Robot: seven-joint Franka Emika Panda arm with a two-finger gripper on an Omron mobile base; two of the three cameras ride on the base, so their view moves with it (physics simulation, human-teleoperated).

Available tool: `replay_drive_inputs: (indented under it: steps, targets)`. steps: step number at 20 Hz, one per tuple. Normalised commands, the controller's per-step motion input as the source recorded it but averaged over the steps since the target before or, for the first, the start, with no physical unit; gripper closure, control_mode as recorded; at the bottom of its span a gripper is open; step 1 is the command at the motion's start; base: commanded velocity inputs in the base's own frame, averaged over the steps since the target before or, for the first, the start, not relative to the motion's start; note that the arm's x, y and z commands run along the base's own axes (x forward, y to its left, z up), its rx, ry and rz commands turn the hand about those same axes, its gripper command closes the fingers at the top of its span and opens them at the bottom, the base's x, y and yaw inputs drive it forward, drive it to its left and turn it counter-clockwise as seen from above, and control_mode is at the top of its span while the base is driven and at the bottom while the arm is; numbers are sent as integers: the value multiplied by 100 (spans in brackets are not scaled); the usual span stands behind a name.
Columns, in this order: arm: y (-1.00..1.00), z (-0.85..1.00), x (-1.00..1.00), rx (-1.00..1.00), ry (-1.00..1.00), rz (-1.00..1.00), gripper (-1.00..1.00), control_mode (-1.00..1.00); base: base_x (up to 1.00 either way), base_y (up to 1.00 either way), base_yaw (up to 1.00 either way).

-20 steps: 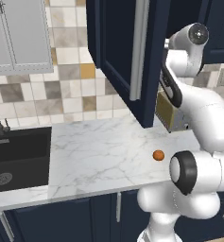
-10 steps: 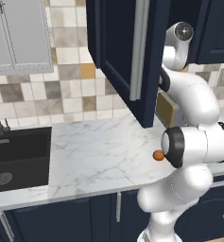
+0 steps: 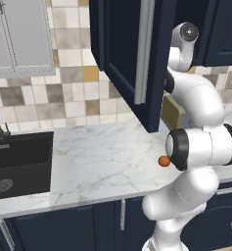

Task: Pick the apple, tangerine from the counter and place them in the cabinet. Then close the cabinet.

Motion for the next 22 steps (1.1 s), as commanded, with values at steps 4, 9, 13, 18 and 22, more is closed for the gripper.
replay_drive_inputs:
  steps: [4, 9, 13, 18, 22]
  targets:
    - [0, 0, -49, 0, -1, 0, -100, -100, 0, 0, 0]
    - [0, 0, -54, 0, -3, 0, -100, -100, 0, 0, 0]
    - [0, 0, -100, 0, -1, 0, -100, -100, 0, 0, 0]
    - [0, 0, -100, 0, 11, 0, -100, -100, 0, 0, 0]
    - [0, -28, -100, 0, 14, 0, -100, -100, 0, 0, 0]
